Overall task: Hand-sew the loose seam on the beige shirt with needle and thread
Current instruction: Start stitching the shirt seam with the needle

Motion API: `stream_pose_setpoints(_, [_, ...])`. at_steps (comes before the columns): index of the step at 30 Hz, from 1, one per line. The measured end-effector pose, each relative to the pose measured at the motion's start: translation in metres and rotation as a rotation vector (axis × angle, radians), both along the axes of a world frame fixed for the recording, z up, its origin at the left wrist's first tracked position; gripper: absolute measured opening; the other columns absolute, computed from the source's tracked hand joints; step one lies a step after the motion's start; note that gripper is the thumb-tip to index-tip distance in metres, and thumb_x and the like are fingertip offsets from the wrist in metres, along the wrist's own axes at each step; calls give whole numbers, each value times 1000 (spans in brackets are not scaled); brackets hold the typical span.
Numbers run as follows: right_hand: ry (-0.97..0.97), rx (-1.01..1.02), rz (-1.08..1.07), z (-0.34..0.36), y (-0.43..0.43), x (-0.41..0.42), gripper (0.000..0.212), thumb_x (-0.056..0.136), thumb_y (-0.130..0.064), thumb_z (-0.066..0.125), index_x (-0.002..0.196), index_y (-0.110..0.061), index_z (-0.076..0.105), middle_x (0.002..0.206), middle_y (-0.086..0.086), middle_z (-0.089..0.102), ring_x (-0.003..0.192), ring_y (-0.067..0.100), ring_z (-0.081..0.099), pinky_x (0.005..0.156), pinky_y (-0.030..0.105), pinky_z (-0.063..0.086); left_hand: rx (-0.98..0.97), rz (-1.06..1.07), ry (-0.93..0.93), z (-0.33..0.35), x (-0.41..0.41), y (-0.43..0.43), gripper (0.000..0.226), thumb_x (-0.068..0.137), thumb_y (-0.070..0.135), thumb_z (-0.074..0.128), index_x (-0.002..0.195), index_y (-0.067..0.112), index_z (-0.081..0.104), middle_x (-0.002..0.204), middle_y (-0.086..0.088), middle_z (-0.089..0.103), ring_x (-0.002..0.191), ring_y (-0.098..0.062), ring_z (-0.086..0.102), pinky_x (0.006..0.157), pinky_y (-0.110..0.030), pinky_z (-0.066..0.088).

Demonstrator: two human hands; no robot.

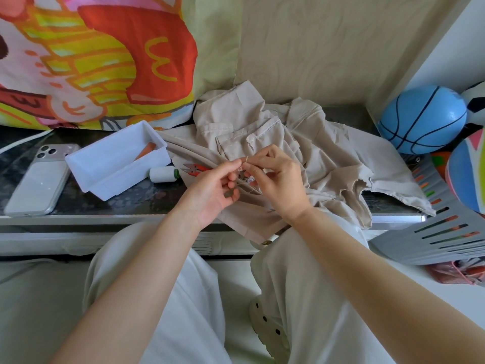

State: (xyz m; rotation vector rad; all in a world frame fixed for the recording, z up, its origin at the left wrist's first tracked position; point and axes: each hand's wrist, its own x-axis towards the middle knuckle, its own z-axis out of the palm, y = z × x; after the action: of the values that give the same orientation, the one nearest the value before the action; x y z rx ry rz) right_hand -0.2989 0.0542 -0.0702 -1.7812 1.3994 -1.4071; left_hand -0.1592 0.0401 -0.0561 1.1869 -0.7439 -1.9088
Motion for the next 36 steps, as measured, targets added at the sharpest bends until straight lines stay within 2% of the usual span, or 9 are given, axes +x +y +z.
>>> stream_pose_setpoints(4, [-111, 82, 28, 0, 1, 1, 16, 86, -10, 66, 100, -16, 72, 84, -10, 57, 81, 15, 63, 68, 33, 58, -86, 48, -89, -1, -3, 0, 19, 89, 10, 59, 71, 14, 63, 57, 6, 43, 61, -7, 39, 58, -19, 39])
stream_pose_setpoints(7, [-315, 236, 86, 5, 2, 3, 18, 87, -5, 64, 101, -16, 70, 88, -1, 60, 77, 13, 65, 63, 23, 57, -226, 39, -177, 2, -6, 3, 42, 92, 9, 55, 52, 19, 65, 51, 11, 48, 63, -7, 40, 66, -22, 38])
stream_pose_setpoints(10, [-435, 306, 100, 10, 2, 3, 16, 88, -2, 62, 100, -10, 70, 81, -1, 66, 70, 7, 67, 62, 19, 56, -328, 44, -218, 4, -8, 6, 28, 94, 10, 53, 70, 17, 66, 51, 13, 53, 63, -3, 46, 74, -24, 38])
stream_pose_setpoints(14, [-522, 367, 119, 14, 2, 1, 16, 90, -1, 59, 100, -8, 68, 63, -7, 68, 64, 3, 65, 58, 15, 53, -348, 87, -179, 3, -3, 2, 32, 91, 10, 56, 63, 18, 68, 67, 0, 47, 83, -22, 46, 75, -28, 39])
stream_pose_setpoints(17, [-554, 410, 130, 16, 3, 0, 14, 90, -1, 58, 97, -7, 69, 62, -6, 68, 64, 4, 65, 57, 15, 52, -409, 22, -235, 1, -2, 4, 18, 91, 12, 59, 81, 19, 73, 75, -1, 63, 80, -14, 54, 78, -26, 41])
stream_pose_setpoints(20, [-555, 444, 147, 17, 4, 1, 13, 91, -2, 58, 95, -9, 69, 63, -6, 69, 63, 4, 66, 58, 16, 53, -462, 9, -255, -1, 0, 5, 10, 88, 11, 63, 93, 11, 71, 72, 3, 70, 73, -5, 63, 71, -16, 45])
stream_pose_setpoints(25, [-557, 475, 157, 19, 5, 1, 14, 91, -4, 59, 92, -11, 70, 68, -6, 70, 65, 5, 66, 58, 16, 53, -473, 25, -260, -3, 0, 5, 12, 88, 10, 62, 96, 6, 70, 71, 2, 68, 68, -2, 63, 65, -11, 46])
stream_pose_setpoints(31, [-583, 512, 109, 19, 4, 1, 11, 90, -6, 61, 90, -9, 71, 73, 3, 69, 67, 7, 64, 58, 20, 56, -466, 16, -345, -9, -1, 2, 10, 92, 18, 60, 93, 16, 69, 76, 6, 68, 77, -5, 61, 74, -21, 45])
stream_pose_setpoints(36, [-602, 521, 27, 20, 2, -2, 10, 89, -11, 63, 91, -5, 71, 75, 4, 64, 62, 8, 63, 55, 21, 55, -428, 93, -369, -12, 0, -1, 10, 94, 17, 56, 87, 17, 63, 68, 9, 54, 63, -3, 47, 69, -19, 43])
